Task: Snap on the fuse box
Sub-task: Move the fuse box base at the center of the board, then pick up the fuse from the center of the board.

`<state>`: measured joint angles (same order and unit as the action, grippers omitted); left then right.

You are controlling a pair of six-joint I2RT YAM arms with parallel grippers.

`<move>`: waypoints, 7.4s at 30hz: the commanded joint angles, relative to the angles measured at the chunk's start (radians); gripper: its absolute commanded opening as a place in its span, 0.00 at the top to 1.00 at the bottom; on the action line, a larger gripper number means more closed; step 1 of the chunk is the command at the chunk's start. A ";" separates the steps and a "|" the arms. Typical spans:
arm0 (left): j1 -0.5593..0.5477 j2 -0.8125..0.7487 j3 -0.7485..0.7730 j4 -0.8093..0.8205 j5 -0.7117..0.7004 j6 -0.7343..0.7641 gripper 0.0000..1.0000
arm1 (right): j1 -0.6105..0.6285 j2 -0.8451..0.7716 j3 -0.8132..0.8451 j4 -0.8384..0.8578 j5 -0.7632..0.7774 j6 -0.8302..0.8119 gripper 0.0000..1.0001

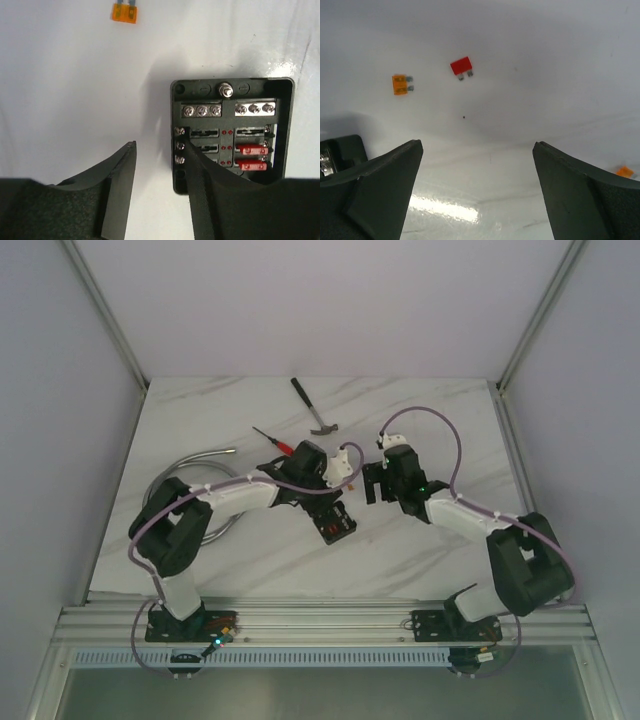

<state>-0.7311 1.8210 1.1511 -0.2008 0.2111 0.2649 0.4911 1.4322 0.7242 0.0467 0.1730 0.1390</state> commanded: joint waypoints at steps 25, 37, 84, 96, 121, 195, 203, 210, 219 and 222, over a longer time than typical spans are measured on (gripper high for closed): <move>0.213 -0.462 -0.472 0.406 -0.283 -0.676 0.00 | -0.060 0.446 0.545 -0.362 -0.202 -0.293 0.37; 0.219 -0.514 -0.518 0.419 -0.311 -0.701 0.00 | -0.060 0.570 0.690 -0.454 -0.234 -0.333 0.52; 0.217 -0.490 -0.514 0.446 -0.183 -0.703 0.00 | -0.054 0.694 0.801 -0.618 -0.196 -0.322 0.71; 0.162 -0.446 -0.543 0.683 -0.118 -0.766 0.03 | -0.054 0.525 0.697 -0.479 -0.228 -0.160 0.75; -0.007 -0.185 -0.473 1.158 -0.168 -0.758 0.28 | -0.018 0.092 0.337 -0.023 -0.344 0.328 0.72; 0.136 0.329 0.100 0.278 -0.465 -0.577 0.76 | -0.096 0.203 0.068 0.294 -0.118 -0.007 0.00; 0.123 0.146 -0.083 0.261 -0.450 -0.695 0.75 | -0.097 0.184 0.041 0.303 -0.136 -0.006 0.00; 0.121 0.058 -0.146 0.266 -0.347 -0.748 0.72 | -0.096 0.171 0.033 0.305 -0.146 -0.008 0.00; 0.114 0.013 -0.186 0.280 -0.258 -0.803 0.64 | -0.096 0.168 0.017 0.314 -0.146 -0.007 0.00; 0.101 -0.004 -0.192 0.282 -0.298 -0.790 0.61 | -0.096 0.168 0.016 0.317 -0.147 -0.007 0.00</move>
<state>-0.6098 1.8359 0.9890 0.1410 -0.0933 -0.5140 0.3981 1.6238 0.7589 0.3283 0.0341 0.1261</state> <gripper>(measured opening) 0.376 0.994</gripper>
